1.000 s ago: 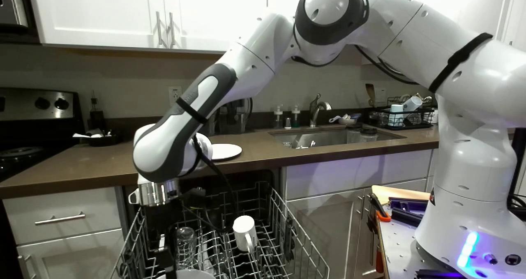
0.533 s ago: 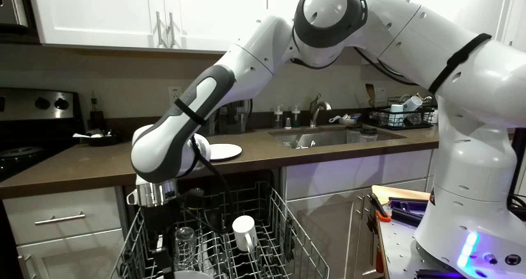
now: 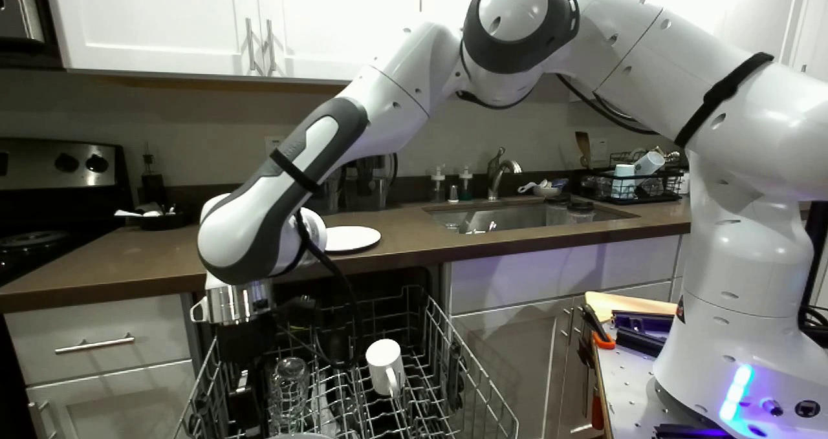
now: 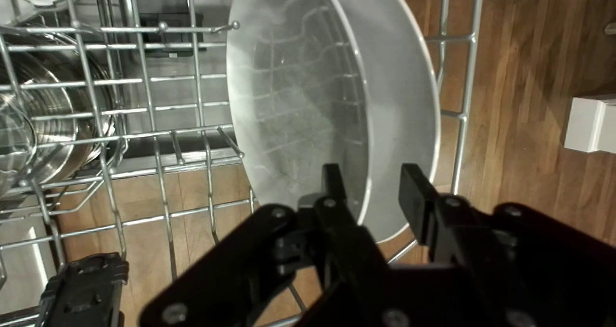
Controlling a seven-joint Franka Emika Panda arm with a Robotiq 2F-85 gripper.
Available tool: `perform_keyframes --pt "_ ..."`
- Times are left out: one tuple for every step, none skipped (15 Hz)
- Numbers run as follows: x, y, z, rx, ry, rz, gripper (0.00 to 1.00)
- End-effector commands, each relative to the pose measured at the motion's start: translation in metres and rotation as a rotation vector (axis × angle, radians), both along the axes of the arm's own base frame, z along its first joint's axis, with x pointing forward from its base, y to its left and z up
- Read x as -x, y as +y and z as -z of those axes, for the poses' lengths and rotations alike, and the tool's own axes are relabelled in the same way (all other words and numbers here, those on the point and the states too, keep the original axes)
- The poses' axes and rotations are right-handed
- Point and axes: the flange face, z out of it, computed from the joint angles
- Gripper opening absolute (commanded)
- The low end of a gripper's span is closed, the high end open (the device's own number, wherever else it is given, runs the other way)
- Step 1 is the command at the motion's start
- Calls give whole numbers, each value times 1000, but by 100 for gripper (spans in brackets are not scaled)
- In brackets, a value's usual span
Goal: Pick a plate on the counter and put it in the rack
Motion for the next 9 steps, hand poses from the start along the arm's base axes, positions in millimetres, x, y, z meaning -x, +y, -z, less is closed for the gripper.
perform_keyframes --pt "0 4 -11 6 16 -4 39" --pt "1 5 -14 9 15 -4 37" --pt "2 6 -19 12 16 -4 36" --pt "3 7 -23 12 17 -6 34" --pt "4 7 -28 19 20 -4 35" --pt "5 7 -33 25 26 -3 30" --pt "6 8 -38 30 34 -3 28" --pt "7 9 -43 37 39 0 24" --pt "9 9 -48 41 47 -1 27"
